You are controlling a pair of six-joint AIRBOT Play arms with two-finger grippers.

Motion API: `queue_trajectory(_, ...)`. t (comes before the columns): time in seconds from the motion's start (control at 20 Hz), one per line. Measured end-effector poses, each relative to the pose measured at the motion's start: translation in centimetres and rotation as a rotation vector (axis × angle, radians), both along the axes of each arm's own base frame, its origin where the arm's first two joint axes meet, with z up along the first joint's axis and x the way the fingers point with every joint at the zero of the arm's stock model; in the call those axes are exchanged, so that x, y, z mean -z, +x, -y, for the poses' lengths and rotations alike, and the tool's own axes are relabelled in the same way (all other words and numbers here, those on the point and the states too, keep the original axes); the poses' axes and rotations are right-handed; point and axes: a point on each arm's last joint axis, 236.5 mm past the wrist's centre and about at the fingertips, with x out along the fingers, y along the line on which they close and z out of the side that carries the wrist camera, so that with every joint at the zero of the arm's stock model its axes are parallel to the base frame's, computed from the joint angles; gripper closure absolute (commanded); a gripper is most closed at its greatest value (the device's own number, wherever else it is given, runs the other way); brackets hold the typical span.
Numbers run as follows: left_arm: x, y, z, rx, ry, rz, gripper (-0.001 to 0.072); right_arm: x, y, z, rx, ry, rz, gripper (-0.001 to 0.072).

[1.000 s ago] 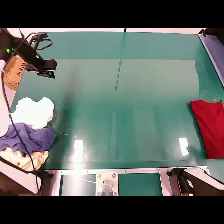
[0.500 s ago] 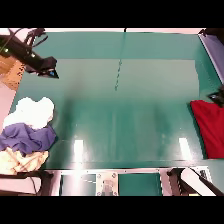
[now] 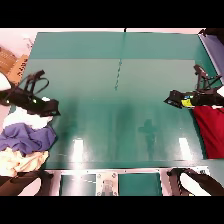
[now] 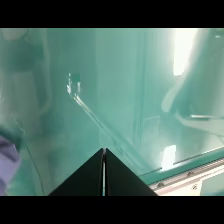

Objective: Fold the shirts.

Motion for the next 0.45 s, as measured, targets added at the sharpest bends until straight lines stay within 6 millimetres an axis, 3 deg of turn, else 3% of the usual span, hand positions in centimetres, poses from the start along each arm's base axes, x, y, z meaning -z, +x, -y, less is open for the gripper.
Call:
queue_trajectory(0.15, 1.1, -0.9, -0.2, -0.009, 0.007, -0.008, 0.0682, 0.1, -0.6, -1.9, -0.055, 0.009, -0.009, 0.0697)
queue_trajectory(0.45, 1.7, -1.4, -0.3, -0.015, 0.013, -0.009, 0.0682, 0.1, -1.0, -3.0, -0.087, 0.017, -0.017, 0.0697)
